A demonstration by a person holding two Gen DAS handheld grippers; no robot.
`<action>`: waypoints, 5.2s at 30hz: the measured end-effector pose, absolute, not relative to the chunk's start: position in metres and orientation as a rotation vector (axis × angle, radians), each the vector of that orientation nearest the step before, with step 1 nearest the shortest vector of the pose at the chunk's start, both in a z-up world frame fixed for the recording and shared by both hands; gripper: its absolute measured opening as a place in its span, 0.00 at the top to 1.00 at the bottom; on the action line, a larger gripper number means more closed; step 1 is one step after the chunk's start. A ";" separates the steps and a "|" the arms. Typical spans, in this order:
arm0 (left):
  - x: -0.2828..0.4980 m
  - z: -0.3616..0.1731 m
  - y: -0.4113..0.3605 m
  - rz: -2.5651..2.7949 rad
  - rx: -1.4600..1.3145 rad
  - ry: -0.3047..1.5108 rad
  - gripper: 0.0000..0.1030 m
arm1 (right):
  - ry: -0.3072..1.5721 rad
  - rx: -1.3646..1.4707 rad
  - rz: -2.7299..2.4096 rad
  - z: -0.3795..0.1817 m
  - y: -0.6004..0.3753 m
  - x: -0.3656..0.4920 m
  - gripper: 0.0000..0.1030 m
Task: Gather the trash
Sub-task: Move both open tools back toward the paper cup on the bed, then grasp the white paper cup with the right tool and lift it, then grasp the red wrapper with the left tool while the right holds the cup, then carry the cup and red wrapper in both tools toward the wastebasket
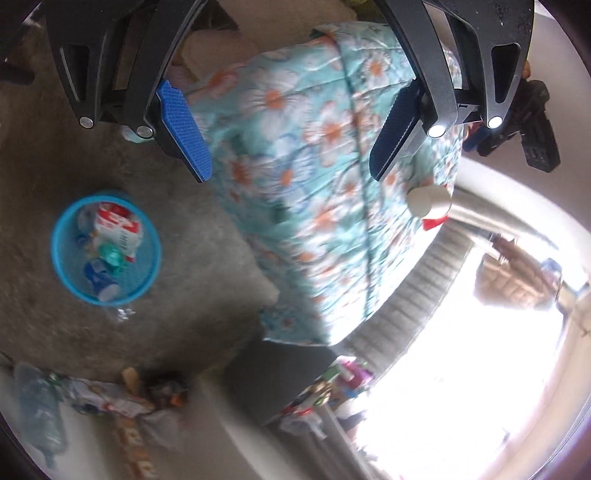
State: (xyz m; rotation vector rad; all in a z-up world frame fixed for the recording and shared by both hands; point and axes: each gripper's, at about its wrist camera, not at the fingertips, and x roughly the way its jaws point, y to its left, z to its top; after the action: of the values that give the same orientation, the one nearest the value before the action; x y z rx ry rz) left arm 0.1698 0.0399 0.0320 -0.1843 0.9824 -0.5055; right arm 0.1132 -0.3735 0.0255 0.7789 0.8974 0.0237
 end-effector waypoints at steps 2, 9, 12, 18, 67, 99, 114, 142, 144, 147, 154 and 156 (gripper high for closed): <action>0.166 0.026 0.062 -0.454 -0.205 0.978 0.20 | 0.917 0.748 0.072 0.029 -0.354 0.127 0.19; 0.160 0.008 0.122 -0.353 -0.317 0.976 0.19 | 0.981 0.601 0.238 0.040 -0.277 0.184 0.19; 0.164 0.007 0.134 -0.339 -0.322 0.953 0.19 | 0.983 0.512 0.290 0.050 -0.243 0.205 0.19; 0.169 0.006 0.154 -0.333 -0.327 0.901 0.19 | 0.926 0.263 0.393 0.071 -0.174 0.255 0.19; 0.313 -0.064 0.134 -0.299 -0.910 1.046 0.81 | 1.090 0.439 0.324 0.032 -0.203 0.192 0.56; 0.166 0.005 0.075 -0.478 0.026 0.923 0.90 | 0.989 0.626 0.291 0.052 -0.236 0.177 0.56; 0.175 0.001 0.057 -0.418 0.057 0.922 0.90 | 1.058 0.610 0.225 0.036 -0.234 0.181 0.96; 0.159 0.027 0.047 -0.364 0.158 0.807 0.90 | 0.990 0.621 0.228 0.057 -0.245 0.167 0.98; 0.157 0.029 0.047 -0.362 0.159 0.801 0.90 | 0.985 0.622 0.226 0.058 -0.246 0.166 0.98; 0.155 0.031 0.047 -0.361 0.162 0.795 0.90 | 0.978 0.622 0.225 0.061 -0.247 0.162 0.98; 0.150 0.038 0.042 -0.371 0.166 0.780 0.90 | 0.948 0.627 0.209 0.068 -0.258 0.153 0.98; 0.150 0.043 0.038 -0.393 0.162 0.773 0.90 | 0.927 0.633 0.184 0.072 -0.268 0.147 0.98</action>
State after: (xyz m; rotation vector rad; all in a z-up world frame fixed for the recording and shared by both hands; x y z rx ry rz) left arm 0.1504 0.0380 0.0425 0.1621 0.7730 -0.3934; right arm 0.1473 -0.2675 0.0723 0.6335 0.9268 0.1840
